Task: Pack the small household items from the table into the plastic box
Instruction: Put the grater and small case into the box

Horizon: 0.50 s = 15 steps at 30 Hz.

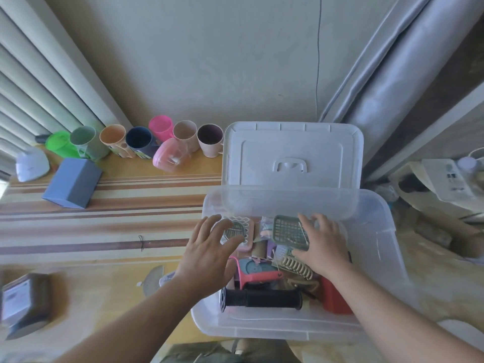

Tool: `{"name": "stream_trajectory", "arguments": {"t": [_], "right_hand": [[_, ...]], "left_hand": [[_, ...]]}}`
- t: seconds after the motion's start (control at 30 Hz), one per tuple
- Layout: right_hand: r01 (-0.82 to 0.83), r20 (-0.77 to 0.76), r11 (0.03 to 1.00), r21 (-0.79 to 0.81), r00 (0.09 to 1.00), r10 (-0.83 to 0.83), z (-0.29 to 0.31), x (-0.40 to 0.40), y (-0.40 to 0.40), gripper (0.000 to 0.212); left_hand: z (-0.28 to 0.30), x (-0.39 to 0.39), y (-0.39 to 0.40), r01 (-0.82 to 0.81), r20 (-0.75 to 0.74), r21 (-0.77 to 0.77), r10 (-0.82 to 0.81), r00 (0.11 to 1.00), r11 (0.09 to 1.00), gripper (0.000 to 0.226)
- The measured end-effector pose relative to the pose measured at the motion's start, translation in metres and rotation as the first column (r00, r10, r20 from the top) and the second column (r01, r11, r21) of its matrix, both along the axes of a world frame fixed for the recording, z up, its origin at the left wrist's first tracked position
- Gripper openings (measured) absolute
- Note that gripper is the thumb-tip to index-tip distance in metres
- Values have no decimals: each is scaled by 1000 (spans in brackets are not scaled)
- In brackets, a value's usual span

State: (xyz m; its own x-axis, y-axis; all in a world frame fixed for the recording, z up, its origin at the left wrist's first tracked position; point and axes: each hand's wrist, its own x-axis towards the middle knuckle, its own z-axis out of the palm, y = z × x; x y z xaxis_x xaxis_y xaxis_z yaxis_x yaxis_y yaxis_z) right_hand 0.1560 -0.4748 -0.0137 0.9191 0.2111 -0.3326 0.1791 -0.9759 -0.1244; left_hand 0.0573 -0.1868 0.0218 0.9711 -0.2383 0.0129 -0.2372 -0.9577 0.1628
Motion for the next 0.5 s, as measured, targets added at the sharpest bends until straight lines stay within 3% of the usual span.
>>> {"name": "stream_trajectory", "arguments": {"t": [0.3,0.4,0.5], "right_hand": [[-7,61,975,222,998,-7,28,-23,50,80],[-87,158,924,371,987,29,51,-34,91,62],[-227,225,847,481,965,131,78,-54,149,43]], "left_hand": [[2,-8,27,-122,-6,-335,128,992,934,51],[-10,-7,69,-315,-39,-447,333,942,837,51],[-37,-17,129,-532,-158,-337,510,846,777,55]]}}
